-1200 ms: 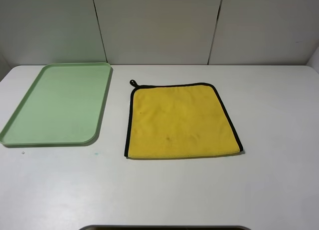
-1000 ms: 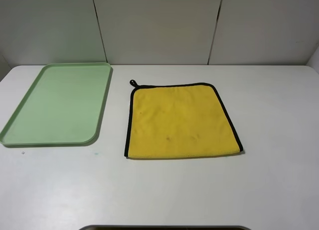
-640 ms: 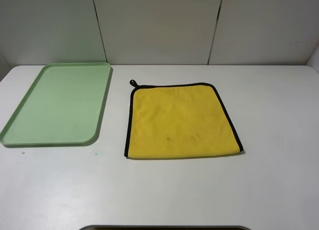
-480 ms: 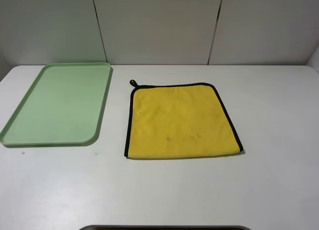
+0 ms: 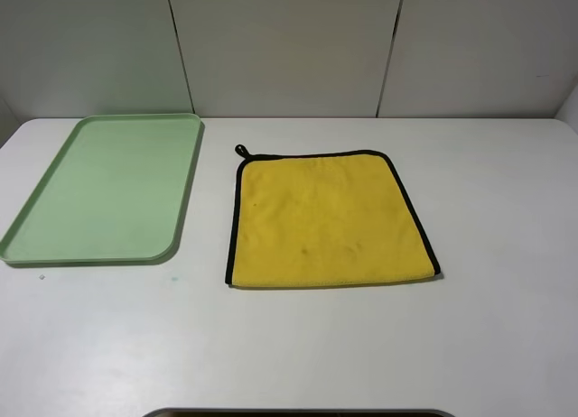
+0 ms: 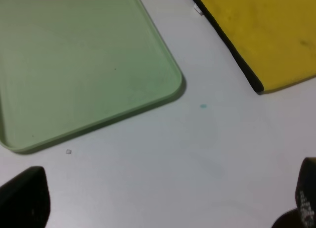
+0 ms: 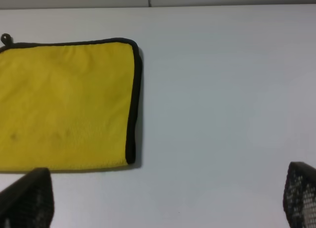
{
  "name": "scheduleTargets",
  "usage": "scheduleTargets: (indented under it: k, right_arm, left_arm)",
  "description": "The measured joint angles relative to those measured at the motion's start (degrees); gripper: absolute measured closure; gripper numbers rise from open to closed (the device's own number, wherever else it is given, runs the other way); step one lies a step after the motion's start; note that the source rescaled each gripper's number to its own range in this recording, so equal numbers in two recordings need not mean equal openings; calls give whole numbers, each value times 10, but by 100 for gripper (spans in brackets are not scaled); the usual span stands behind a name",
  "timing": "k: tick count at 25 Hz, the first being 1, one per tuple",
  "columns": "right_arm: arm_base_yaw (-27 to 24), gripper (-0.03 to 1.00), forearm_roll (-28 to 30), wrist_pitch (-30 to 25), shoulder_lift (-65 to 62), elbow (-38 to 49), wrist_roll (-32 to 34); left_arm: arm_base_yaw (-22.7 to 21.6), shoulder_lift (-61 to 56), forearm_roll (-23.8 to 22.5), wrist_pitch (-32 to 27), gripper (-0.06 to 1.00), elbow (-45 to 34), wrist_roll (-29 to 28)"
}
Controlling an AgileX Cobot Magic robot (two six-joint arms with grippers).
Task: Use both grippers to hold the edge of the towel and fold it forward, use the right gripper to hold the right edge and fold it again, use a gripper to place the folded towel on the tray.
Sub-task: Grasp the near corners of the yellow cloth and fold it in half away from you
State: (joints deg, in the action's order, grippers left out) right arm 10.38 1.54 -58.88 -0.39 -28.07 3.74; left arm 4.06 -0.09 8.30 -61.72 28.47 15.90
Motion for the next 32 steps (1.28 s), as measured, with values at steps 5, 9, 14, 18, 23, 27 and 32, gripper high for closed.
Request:
scheduleTargets:
  k: [5, 9, 14, 18, 23, 27, 32]
  right_arm:
    - [0, -3, -1, 0, 0, 0, 0]
    - [0, -3, -1, 0, 0, 0, 0]
    - [0, -3, 3, -1, 19, -16, 0]
    - [0, -3, 6, 0, 82, -48, 0]
    - [0, -3, 20, 8, 251, -94, -41]
    - [15, -3, 18, 54, 417, -125, -124]
    - [120, -3, 17, 79, 606, -176, -193]
  left_arm:
    - [0, 0, 0, 0, -6, 0, 0]
    - [0, 0, 0, 0, -6, 0, 0]
    - [0, 60, 1, -1, -5, 25, -3]
    - [0, 171, 1, 0, -5, 83, 5]
    - [4, 339, 1, 10, -4, 162, 66]
    - [50, 435, -8, 39, -4, 190, 95]
    - [172, 578, -58, 83, -4, 207, 116]
